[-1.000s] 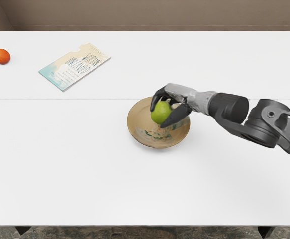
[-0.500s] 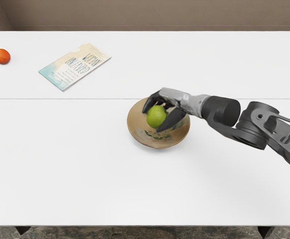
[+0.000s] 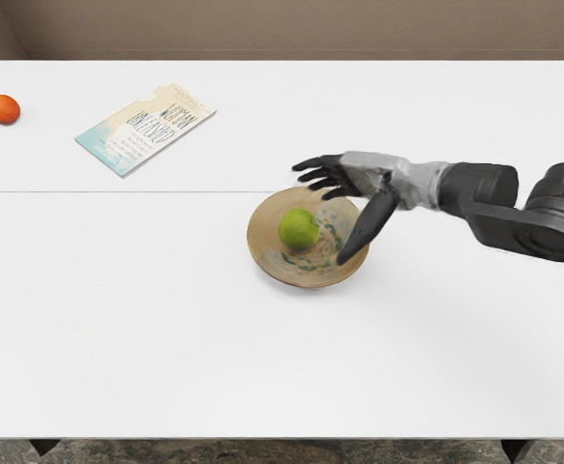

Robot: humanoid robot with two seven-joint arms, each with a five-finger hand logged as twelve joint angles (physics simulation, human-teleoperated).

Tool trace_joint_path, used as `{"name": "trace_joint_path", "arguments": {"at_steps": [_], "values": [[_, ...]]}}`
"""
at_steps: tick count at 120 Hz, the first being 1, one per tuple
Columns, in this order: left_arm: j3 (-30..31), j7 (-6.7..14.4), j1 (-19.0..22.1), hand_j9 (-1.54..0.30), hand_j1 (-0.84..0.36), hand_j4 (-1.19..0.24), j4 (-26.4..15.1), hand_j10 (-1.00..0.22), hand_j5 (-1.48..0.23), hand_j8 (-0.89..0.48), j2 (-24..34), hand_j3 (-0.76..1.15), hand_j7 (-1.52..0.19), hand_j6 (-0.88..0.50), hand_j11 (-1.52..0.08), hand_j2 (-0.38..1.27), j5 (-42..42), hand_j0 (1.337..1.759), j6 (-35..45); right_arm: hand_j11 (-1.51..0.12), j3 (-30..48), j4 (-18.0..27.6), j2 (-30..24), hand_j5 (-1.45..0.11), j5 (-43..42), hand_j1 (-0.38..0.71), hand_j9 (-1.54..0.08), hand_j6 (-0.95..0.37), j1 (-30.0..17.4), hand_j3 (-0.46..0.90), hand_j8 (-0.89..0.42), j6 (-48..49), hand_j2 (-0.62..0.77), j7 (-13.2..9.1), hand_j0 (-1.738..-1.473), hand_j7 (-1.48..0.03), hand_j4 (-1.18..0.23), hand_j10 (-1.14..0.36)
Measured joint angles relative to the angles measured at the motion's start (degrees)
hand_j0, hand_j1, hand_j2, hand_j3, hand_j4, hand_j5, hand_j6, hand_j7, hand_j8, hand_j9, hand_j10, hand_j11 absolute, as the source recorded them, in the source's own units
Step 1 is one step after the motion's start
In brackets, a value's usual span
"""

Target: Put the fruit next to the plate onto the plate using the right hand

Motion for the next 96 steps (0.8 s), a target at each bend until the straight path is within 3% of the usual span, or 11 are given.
{"name": "trace_joint_path", "arguments": {"at_steps": [22, 45, 67, 96], "values": [[0.00, 0.00, 0.00, -0.30, 0.07, -0.23, 0.00, -0.23, -0.30, -0.23, 0.00, 0.00, -0.30, -0.23, -0.30, 0.05, 0.00, 1.658, 0.00, -0.11, 2.86, -3.43, -7.91, -0.11, 20.87, -0.26, -0.11, -0.09, -0.05, 0.00, -0.08, 12.31, -0.01, 0.10, -1.658, -0.11, -0.08, -0.09], [-0.02, 0.00, 0.00, -0.30, 0.07, -0.23, 0.00, -0.23, -0.30, -0.23, 0.00, 0.00, -0.30, -0.23, -0.30, 0.05, 0.02, 1.658, -0.01, -0.07, 3.11, -10.53, -14.35, -0.07, 36.82, -0.28, -0.07, -0.06, -0.85, 0.00, -0.05, 16.17, -0.01, -0.11, -1.658, -0.07, -0.06, -0.06], [-0.01, 0.00, 0.00, -0.30, 0.07, -0.23, 0.00, -0.23, -0.30, -0.23, 0.00, 0.00, -0.30, -0.23, -0.30, 0.05, 0.03, 1.658, -0.02, -0.06, 2.75, -14.34, -19.78, -0.06, 45.42, -0.30, -0.06, -0.05, -2.81, 0.00, -0.04, 16.77, -0.01, -0.37, -1.658, -0.06, -0.05, -0.05], [-0.02, 0.00, 0.00, -0.30, 0.07, -0.23, 0.00, -0.23, -0.30, -0.23, 0.00, 0.00, -0.30, -0.23, -0.30, 0.05, 0.04, 1.658, -0.01, -0.05, 2.71, -15.08, -21.79, -0.05, 48.01, -0.30, -0.05, -0.04, -3.88, 0.00, -0.04, 16.90, -0.01, -0.38, -1.658, -0.05, -0.04, -0.04]]}}
